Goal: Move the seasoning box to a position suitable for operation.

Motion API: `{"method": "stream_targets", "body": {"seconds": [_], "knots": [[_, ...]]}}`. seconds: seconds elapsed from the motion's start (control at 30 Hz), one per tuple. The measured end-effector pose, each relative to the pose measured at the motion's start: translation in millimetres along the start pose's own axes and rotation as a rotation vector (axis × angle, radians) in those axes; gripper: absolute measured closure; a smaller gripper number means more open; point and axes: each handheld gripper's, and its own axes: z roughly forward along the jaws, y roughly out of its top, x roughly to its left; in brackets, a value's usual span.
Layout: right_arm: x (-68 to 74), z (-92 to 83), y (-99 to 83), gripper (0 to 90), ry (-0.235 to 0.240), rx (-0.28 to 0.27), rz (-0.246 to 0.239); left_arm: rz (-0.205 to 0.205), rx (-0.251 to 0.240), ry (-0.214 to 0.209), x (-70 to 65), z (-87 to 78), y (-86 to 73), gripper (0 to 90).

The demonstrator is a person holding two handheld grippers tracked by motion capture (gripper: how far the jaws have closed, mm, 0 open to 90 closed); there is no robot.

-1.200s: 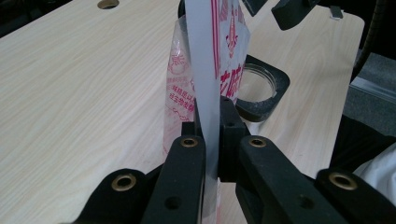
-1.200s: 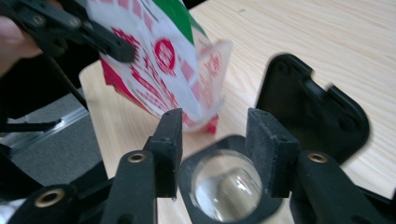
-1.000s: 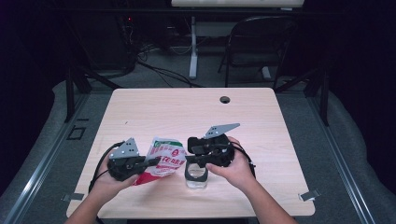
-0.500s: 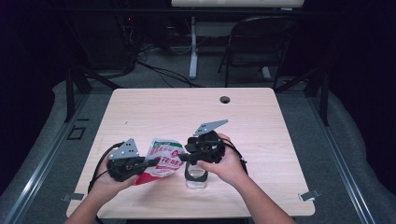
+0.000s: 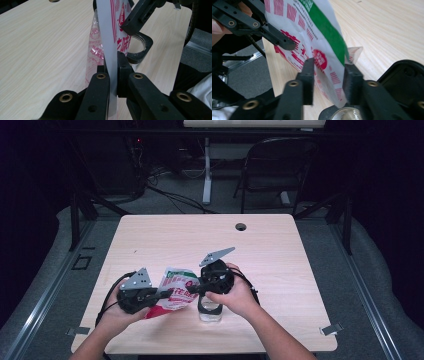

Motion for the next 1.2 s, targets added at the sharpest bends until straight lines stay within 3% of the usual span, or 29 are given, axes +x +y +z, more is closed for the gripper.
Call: {"method": "stream_targets", "body": {"seconds": [0.07,0.1,0.17,0.37,0.6,0.7,0.73,0.87,0.9,0.97,1.2], "knots": [[-1.9,0.1,-0.1,76.6,0.006,0.011,0.007,-0.005,-0.001,0.0,0.7,0.0,-1.2,88.8],[-4.3,-0.4,-0.7,84.7,0.022,0.019,0.013,-0.013,-0.009,-0.003,1.6,0.1,-2.9,87.9],[-5.5,-0.4,-1.3,89.1,0.037,0.027,0.015,-0.017,-0.011,-0.003,1.6,0.1,-4.2,87.5],[-6.3,3.0,-0.9,90.0,0.068,0.046,0.016,-0.025,-0.003,-0.007,0.1,3.1,-10.1,86.1],[-2.5,8.6,-1.1,90.0,0.072,0.059,0.0,-0.049,-0.003,-0.009,-1.7,4.8,-19.7,82.0],[2.8,15.0,-2.2,90.0,0.041,0.075,-0.024,-0.063,-0.004,-0.002,-3.0,6.0,-25.9,73.4],[2.8,15.0,-2.2,90.0,0.041,0.075,-0.024,-0.076,-0.012,-0.001,-3.1,5.6,-28.0,73.4],[0.8,14.3,-3.0,90.0,0.05,0.066,-0.012,-0.115,-0.049,0.027,-3.0,3.0,-37.2,55.4],[0.2,13.7,-2.8,90.0,0.052,0.073,-0.018,-0.125,-0.054,0.034,-2.9,2.4,-40.0,55.4],[0.2,13.8,-2.9,90.0,0.052,0.072,-0.02,-0.138,-0.064,0.053,-3.4,2.3,-46.5,46.8],[-1.2,14.7,-2.5,90.0,0.061,0.069,-0.015,-0.181,-0.053,0.056,-7.1,8.9,-70.0,37.5]]}}
